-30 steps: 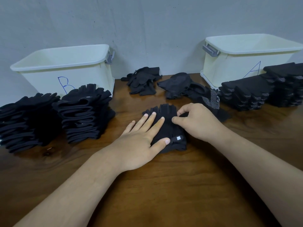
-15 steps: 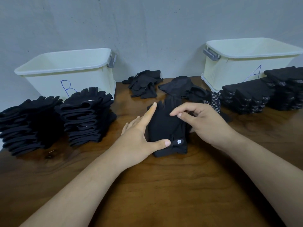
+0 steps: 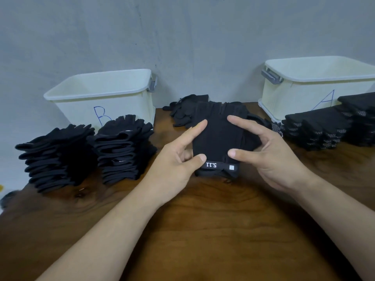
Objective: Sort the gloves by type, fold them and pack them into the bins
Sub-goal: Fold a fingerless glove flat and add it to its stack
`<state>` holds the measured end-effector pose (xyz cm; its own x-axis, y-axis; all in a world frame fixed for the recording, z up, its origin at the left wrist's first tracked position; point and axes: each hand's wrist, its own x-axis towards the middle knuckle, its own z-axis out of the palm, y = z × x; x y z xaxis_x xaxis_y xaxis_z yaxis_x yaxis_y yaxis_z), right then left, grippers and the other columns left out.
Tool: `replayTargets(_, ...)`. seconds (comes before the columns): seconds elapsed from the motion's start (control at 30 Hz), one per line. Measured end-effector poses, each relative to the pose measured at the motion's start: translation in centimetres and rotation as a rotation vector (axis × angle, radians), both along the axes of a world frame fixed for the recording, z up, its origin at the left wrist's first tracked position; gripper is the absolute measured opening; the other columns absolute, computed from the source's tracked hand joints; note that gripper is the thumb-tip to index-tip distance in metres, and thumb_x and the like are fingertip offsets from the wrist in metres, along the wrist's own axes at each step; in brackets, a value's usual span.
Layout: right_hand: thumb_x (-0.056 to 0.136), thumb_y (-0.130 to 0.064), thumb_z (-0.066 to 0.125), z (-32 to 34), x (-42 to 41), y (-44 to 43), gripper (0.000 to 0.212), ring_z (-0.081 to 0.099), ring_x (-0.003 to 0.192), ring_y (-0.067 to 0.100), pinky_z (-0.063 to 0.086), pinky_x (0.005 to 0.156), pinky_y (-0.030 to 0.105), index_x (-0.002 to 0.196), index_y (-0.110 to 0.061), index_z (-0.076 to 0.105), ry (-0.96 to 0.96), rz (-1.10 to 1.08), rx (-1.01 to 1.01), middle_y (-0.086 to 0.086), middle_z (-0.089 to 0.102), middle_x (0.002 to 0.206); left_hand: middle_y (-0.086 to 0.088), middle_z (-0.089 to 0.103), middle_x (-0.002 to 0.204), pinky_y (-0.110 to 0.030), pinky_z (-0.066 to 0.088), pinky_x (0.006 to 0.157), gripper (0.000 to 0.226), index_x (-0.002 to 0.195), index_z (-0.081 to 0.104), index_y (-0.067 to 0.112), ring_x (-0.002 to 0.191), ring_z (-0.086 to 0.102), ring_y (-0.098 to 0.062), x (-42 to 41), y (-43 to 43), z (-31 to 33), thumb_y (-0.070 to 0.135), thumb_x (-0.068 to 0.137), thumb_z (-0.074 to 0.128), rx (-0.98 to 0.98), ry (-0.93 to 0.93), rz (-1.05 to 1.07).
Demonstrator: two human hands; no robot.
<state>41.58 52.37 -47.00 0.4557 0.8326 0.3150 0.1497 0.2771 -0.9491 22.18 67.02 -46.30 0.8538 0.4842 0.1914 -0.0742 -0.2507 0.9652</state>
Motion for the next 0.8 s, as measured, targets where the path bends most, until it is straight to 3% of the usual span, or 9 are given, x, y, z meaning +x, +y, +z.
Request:
replayTargets(0.1,0.083,0.005,0.081,0.6,-0.7,0.1,0.074,0.060,0.136,0.011,0.055,0.105,0.027,0.147,-0.027,0.063,-0.066,-0.013,-0.012,-0.010,0.062,0.146,0.013,0.042,0.166,-0.042,0.026,0.131,0.075,0.162,0.042,0.031,0.156,0.032,-0.005,-0.1,0.3,0.6,-0.010,0.102,0.059,0.028,-0.019,0.014)
replayTargets(0.17,0.084,0.008,0.079,1.2,-1.6,0.5,0.075,0.065,0.128,0.006,0.057,0.093,0.017,0.148,-0.027,0.062,-0.049,-0.033,-0.003,-0.011,0.063,0.145,0.013,0.041,0.167,-0.041,0.026,0.131,0.076,0.161,0.043,0.030,0.157,0.029,-0.002,-0.4,0.7,1.4,-0.012,0.101,0.059,0.052,-0.051,0.025)
replayTargets(0.27,0.086,0.011,0.077,2.7,-3.1,2.0,0.074,0.062,0.136,0.015,0.057,0.105,0.031,0.148,-0.027,0.062,-0.013,-0.041,0.028,-0.006,0.063,0.146,0.012,0.046,0.164,-0.034,0.033,0.127,0.076,0.160,0.044,0.027,0.151,0.040,-0.001,-1.2,1.4,3.0,-0.017,0.099,0.054,0.056,-0.105,0.071)
replayTargets(0.4,0.088,0.013,0.074,5.9,-5.7,6.0,0.071,0.069,0.127,0.022,0.059,0.104,0.047,0.145,-0.028,0.064,0.104,0.025,0.047,-0.001,0.071,0.139,0.010,0.058,0.154,-0.036,0.043,0.121,0.075,0.157,0.051,0.025,0.141,0.054,-0.004,-3.0,3.2,5.7,-0.018,0.095,0.047,-0.020,-0.221,0.185)
replayTargets(0.57,0.091,0.011,0.068,9.0,-9.8,13.3,0.058,0.076,0.114,0.025,0.057,0.105,0.055,0.135,-0.028,0.071,0.221,0.046,-0.013,0.005,0.079,0.120,0.006,0.065,0.146,-0.043,0.044,0.119,0.071,0.152,0.056,0.027,0.137,0.060,-0.014,-6.2,7.7,7.0,0.004,0.085,0.052,-0.075,-0.326,0.408)
replayTargets(0.67,0.093,0.007,0.064,8.9,-11.7,17.2,0.051,0.076,0.090,0.017,0.065,0.079,0.039,0.136,-0.020,0.069,0.280,0.112,-0.153,0.006,0.080,0.105,0.007,0.071,0.138,-0.046,0.046,0.117,0.072,0.141,0.067,0.032,0.131,0.065,-0.017,-8.5,10.8,6.6,0.021,0.070,0.061,-0.181,-0.226,0.553)
replayTargets(0.73,0.095,0.004,0.061,8.5,-12.0,19.0,0.041,0.071,0.090,0.015,0.062,0.075,0.030,0.133,-0.011,0.069,0.338,0.130,-0.250,0.008,0.075,0.107,0.009,0.072,0.133,-0.046,0.050,0.112,0.067,0.128,0.075,0.033,0.126,0.067,-0.016,-9.0,12.1,6.4,0.029,0.062,0.063,-0.227,-0.097,0.601)
replayTargets(0.8,0.100,0.001,0.061,8.1,-11.8,20.4,0.030,0.071,0.096,0.018,0.065,0.078,0.029,0.129,-0.003,0.069,0.428,0.140,-0.331,0.010,0.072,0.110,0.009,0.071,0.124,-0.045,0.057,0.102,0.031,0.105,0.075,0.027,0.114,0.069,-0.015,-9.5,12.6,6.0,0.021,0.076,0.063,-0.234,-0.017,0.562)
